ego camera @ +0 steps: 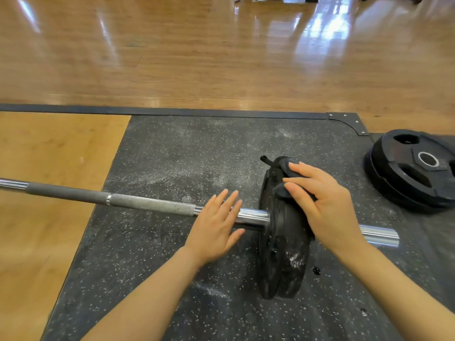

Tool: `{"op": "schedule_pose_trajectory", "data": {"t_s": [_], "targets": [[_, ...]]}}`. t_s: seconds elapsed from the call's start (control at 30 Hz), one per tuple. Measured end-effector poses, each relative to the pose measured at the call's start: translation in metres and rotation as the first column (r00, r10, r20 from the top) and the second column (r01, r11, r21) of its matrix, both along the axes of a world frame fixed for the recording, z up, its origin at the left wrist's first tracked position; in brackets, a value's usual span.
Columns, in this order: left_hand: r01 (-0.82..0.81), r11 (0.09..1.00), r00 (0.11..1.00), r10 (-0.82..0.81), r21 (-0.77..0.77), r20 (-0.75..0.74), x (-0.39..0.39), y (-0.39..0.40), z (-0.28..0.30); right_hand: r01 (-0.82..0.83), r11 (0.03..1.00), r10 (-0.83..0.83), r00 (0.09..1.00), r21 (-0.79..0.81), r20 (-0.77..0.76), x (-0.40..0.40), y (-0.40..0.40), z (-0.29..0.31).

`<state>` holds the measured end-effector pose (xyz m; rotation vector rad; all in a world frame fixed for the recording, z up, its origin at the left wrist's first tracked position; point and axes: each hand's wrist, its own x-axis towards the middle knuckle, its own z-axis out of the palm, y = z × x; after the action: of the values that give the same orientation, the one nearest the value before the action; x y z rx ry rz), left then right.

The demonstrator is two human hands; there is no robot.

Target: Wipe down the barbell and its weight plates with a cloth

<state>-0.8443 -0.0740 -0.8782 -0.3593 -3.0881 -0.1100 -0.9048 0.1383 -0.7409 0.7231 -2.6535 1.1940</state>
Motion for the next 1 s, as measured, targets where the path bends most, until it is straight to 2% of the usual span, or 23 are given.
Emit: {"op": "schedule_pose_trajectory", "data": {"t_s": [0.23, 0.37, 0.43, 0.53, 0.67, 0.8, 1.0], "targets": [[-0.056, 0.995, 0.998, 0.057, 0.082, -0.006, -0.039, -0.005, 0.009, 0.033, 0.999, -0.033, 0.998, 0.001, -0.06, -0.027, -0.007, 0.003], [-0.154, 0.986, 0.988, 0.152, 0.07, 0.02, -0.05, -0.009, 0.006, -0.016, 0.967, 0.036, 0.997, 0.253, -0.073, -0.053, -0.019, -0.003], [-0.168, 0.985, 0.985, 0.167, 0.044, 0.036, -0.055, -0.011, 0.004, -0.024, 0.952, 0.046, 0.997, 0.304, -0.066, -0.061, -0.02, -0.005], [-0.163, 0.985, 0.986, 0.161, 0.051, 0.041, -0.065, -0.013, 0.004, -0.014, 0.953, 0.038, 0.996, 0.303, -0.075, -0.054, -0.014, -0.008], [-0.17, 0.983, 0.985, 0.168, 0.067, 0.029, -0.068, -0.013, 0.002, -0.007, 0.958, 0.07, 0.975, 0.286, -0.21, -0.022, -0.004, -0.022], [-0.172, 0.982, 0.985, 0.172, 0.081, 0.013, -0.064, -0.012, -0.001, -0.031, 0.954, 0.111, 0.96, 0.298, -0.259, -0.019, 0.002, -0.027], [-0.18, 0.979, 0.984, 0.18, 0.097, 0.004, -0.058, -0.01, -0.003, -0.021, 0.967, 0.046, 0.994, 0.253, -0.094, -0.068, -0.016, -0.006]]}}
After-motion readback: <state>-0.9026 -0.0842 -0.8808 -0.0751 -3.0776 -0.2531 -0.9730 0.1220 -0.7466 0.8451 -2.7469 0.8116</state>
